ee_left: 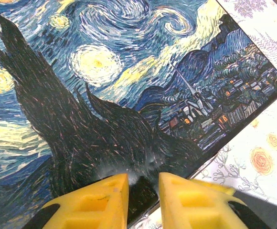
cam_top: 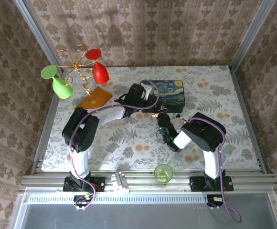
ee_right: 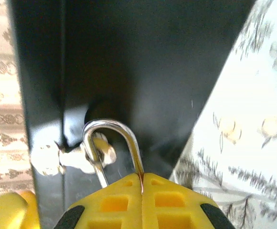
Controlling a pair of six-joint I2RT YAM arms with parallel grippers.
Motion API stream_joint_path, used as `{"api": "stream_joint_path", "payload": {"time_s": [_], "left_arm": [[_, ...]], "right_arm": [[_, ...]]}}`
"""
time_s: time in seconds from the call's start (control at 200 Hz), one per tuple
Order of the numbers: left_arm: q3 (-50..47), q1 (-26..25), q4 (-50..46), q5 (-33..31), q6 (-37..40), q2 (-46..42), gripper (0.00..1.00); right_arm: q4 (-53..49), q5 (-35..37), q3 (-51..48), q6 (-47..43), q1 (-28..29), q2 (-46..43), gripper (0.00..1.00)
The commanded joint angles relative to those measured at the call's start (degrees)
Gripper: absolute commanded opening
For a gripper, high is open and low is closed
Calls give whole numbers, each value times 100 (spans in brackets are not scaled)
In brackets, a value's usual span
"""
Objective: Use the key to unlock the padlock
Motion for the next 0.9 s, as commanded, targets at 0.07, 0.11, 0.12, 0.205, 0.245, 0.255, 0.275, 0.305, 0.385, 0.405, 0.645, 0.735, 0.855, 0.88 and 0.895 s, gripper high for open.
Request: {"api": "stream_joint_path", "payload": {"time_s": [0.07, 0.11, 0.12, 0.205, 0.245, 0.255, 0.275, 0.305, 0.385, 0.405, 0.645, 0.735, 0.855, 0.88, 0.895], "left_arm": [[-597, 113, -1331, 41, -227, 401, 22], [-609, 131, -1319, 58, -242, 406, 22], [-620, 131, -1326, 60, -247, 403, 22], [-692, 141, -1313, 35, -253, 344, 22], [-722, 148, -1295, 25, -257, 304, 22], [-729, 149, -1289, 25, -264, 289, 22], [-751, 149, -1278, 18, -269, 262, 22], [-756, 161, -1267, 17, -291, 227, 22], [-689, 158, -1265, 47, -300, 170, 23], [-660, 161, -1283, 60, -299, 166, 23], [-499, 149, -1225, 120, -331, 151, 23], [-480, 140, -1205, 131, -339, 141, 23], [-521, 115, -1160, 140, -353, 97, 23], [-534, 115, -1150, 140, -355, 86, 23], [-535, 114, -1152, 140, -359, 88, 23]], "right_arm": [[-350, 131, -261, -326, -390, -307, 0], [-296, 111, -274, -374, -426, -326, 0], [-271, 103, -280, -410, -438, -330, 0], [-116, 39, -398, -628, -582, -414, 0], [-149, -143, -431, -819, -694, -514, 0], [-184, -200, -440, -849, -716, -538, 0], [-264, -305, -448, -903, -764, -627, 0], [-416, -477, -471, -1038, -827, -757, 0], [-970, -715, -605, -1409, -895, -1199, 0], [-1082, -742, -675, -1494, -917, -1318, 0], [-2226, -1441, -1089, -2447, -1423, -2395, 0], [-2298, -2414, -843, -3068, -1609, -2314, 8], [-2111, -3337, -672, -3132, -1773, -2012, 46], [-1846, -3449, -707, -3096, -1770, -1925, 48], [-1715, -3505, -717, -3063, -1763, -1864, 49]]}}
